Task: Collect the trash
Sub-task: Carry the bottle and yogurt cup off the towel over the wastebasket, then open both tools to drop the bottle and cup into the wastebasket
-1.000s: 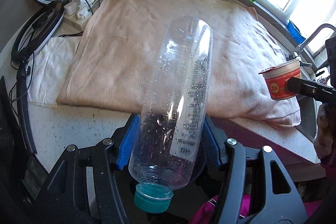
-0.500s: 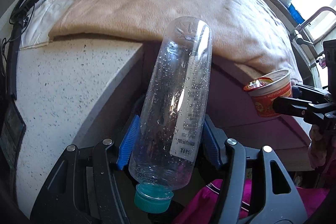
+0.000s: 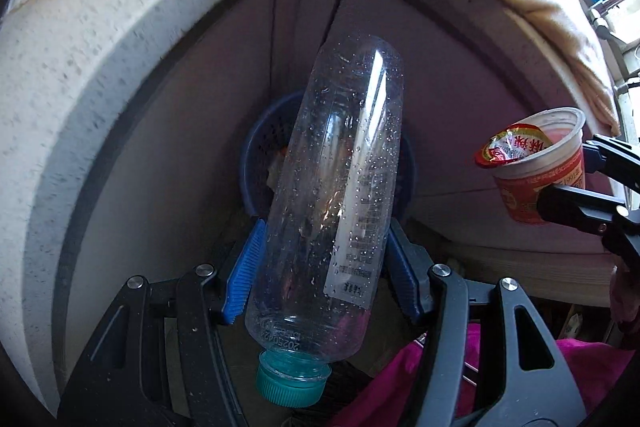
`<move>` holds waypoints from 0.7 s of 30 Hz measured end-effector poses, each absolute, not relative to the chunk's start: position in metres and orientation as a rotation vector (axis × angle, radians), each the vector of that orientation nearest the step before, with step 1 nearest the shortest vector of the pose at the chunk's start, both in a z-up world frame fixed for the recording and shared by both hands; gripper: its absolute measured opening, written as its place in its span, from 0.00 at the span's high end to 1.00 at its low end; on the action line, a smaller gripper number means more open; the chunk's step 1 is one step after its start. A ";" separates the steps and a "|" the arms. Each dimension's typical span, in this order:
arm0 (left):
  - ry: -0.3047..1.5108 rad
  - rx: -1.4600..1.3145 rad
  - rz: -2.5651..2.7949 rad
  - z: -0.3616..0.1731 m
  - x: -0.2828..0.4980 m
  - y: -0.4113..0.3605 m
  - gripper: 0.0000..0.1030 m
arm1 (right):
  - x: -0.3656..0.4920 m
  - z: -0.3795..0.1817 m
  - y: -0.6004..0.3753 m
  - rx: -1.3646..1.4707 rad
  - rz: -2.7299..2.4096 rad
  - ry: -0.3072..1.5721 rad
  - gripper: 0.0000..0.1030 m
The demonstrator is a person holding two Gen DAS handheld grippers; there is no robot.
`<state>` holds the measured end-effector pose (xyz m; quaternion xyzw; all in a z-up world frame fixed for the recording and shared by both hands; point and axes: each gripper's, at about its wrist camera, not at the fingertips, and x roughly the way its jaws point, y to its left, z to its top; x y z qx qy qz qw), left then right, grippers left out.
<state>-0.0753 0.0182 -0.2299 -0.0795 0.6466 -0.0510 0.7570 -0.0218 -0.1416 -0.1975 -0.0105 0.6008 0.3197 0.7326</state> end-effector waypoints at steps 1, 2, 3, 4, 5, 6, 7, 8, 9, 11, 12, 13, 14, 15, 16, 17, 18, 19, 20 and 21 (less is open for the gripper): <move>1.422 -0.166 -0.108 -0.236 -0.075 0.017 0.41 | -0.022 -0.201 -0.139 -0.025 0.701 1.330 0.42; 1.436 -0.171 -0.107 -0.242 -0.075 0.017 0.41 | -0.022 -0.205 -0.138 -0.028 0.700 1.336 0.42; 1.445 -0.181 -0.105 -0.246 -0.075 0.018 0.41 | -0.023 -0.208 -0.136 -0.033 0.701 1.341 0.42; 1.451 -0.189 -0.102 -0.250 -0.074 0.017 0.41 | -0.023 -0.210 -0.134 -0.041 0.700 1.343 0.42; 1.458 -0.198 -0.101 -0.254 -0.074 0.017 0.41 | -0.024 -0.213 -0.132 -0.051 0.698 1.346 0.42; 1.464 -0.203 -0.102 -0.256 -0.073 0.018 0.41 | -0.024 -0.216 -0.131 -0.057 0.698 1.348 0.42; 1.471 -0.208 -0.103 -0.260 -0.073 0.017 0.41 | -0.024 -0.218 -0.131 -0.062 0.696 1.351 0.42; 1.476 -0.207 -0.105 -0.262 -0.071 0.017 0.41 | -0.023 -0.221 -0.130 -0.068 0.690 1.354 0.42; 1.482 -0.203 -0.106 -0.264 -0.071 0.016 0.41 | -0.024 -0.225 -0.128 -0.074 0.686 1.357 0.42; 1.490 -0.197 -0.109 -0.268 -0.068 0.013 0.41 | -0.022 -0.231 -0.126 -0.089 0.675 1.360 0.42; 1.492 -0.195 -0.110 -0.269 -0.067 0.011 0.41 | -0.022 -0.233 -0.124 -0.095 0.670 1.363 0.42; 1.493 -0.194 -0.111 -0.269 -0.063 0.011 0.41 | -0.021 -0.236 -0.123 -0.101 0.665 1.366 0.42; 1.496 -0.191 -0.112 -0.271 -0.062 0.009 0.41 | -0.020 -0.238 -0.121 -0.106 0.660 1.368 0.42; 1.499 -0.190 -0.115 -0.272 -0.062 0.011 0.41 | -0.019 -0.240 -0.120 -0.110 0.656 1.371 0.42; 1.502 -0.187 -0.118 -0.273 -0.063 0.012 0.41 | -0.018 -0.243 -0.118 -0.116 0.651 1.374 0.42; 1.505 -0.181 -0.120 -0.275 -0.062 0.011 0.41 | -0.018 -0.245 -0.115 -0.121 0.648 1.375 0.42; 1.510 -0.175 -0.121 -0.271 -0.060 0.012 0.41 | -0.018 -0.247 -0.113 -0.125 0.646 1.375 0.42; 1.515 -0.168 -0.122 -0.272 -0.059 0.011 0.41 | -0.019 -0.249 -0.111 -0.131 0.641 1.374 0.42; 1.517 -0.164 -0.123 -0.272 -0.059 0.010 0.41 | -0.019 -0.251 -0.110 -0.138 0.637 1.374 0.42; 1.520 -0.161 -0.122 -0.274 -0.058 0.009 0.41 | -0.019 -0.253 -0.108 -0.140 0.636 1.376 0.42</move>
